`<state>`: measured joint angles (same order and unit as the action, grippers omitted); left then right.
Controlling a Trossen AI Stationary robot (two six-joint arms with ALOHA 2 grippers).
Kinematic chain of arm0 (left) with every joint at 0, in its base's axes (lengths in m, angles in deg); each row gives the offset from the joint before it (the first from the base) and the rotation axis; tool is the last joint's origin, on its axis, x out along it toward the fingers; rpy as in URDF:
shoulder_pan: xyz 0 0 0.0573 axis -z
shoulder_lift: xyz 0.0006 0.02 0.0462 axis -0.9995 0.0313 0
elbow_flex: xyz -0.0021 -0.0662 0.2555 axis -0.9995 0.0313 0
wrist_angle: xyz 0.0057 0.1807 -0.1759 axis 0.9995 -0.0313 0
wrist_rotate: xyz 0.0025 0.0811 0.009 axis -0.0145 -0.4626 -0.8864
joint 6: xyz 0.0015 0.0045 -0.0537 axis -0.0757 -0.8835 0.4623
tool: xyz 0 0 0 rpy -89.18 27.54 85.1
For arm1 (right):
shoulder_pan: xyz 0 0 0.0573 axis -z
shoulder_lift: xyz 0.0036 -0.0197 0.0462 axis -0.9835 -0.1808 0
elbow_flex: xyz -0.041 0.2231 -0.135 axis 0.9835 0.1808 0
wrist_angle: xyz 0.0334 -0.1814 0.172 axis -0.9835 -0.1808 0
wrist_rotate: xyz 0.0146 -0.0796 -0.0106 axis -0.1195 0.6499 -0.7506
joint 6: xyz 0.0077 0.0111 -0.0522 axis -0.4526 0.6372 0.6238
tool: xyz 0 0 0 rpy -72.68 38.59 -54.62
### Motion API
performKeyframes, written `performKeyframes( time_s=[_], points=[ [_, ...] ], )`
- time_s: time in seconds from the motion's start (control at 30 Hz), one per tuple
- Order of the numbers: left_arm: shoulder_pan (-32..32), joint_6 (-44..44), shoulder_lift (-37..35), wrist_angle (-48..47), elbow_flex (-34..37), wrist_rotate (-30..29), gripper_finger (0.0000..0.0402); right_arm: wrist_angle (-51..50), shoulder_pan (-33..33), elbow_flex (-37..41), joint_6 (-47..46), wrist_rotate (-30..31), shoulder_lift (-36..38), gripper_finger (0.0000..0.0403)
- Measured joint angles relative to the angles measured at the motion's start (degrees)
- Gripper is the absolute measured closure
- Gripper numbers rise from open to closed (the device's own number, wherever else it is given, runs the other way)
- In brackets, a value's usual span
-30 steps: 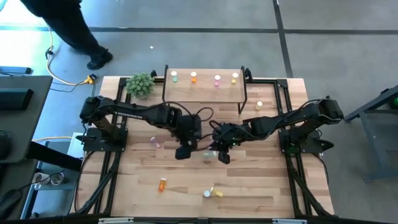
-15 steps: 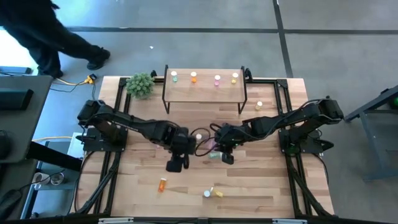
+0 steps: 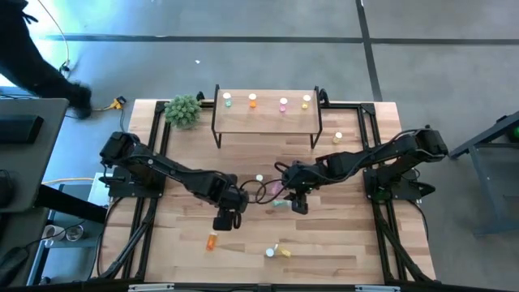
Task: Pick and place medicine bottles onto shelf by color
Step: Put the top blue pill bottle on the shelf aligned with the blue pill bottle
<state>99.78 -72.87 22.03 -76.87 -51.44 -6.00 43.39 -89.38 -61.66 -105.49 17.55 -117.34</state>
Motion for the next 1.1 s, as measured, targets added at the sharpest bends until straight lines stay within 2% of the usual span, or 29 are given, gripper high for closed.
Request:
performKeyframes(
  time_s=[0.27, 0.63, 0.83, 1.1],
  points=[
    [0.6, 3.1, 0.0, 1.2, 4.0, -0.6, 0.0188, 0.0, 0.0, 0.0, 5.0, 0.0, -3.6, 0.0233],
    [0.3, 7.5, 0.0, -0.5, 4.6, -1.4, 0.0188, 4.0, 0.0, -1.8, 5.0, 0.0, -4.9, 0.0233],
    [-0.4, 9.0, -0.2, -0.9, 4.6, -4.0, 0.0188, -0.5, -1.1, -5.5, 5.1, 0.0, -4.8, 0.0233],
    [-2.7, 9.0, -1.8, -2.2, 4.5, -5.1, 0.0188, -7.5, -2.6, -6.4, 4.7, 0.0, -4.8, 0.0233]
  ],
)
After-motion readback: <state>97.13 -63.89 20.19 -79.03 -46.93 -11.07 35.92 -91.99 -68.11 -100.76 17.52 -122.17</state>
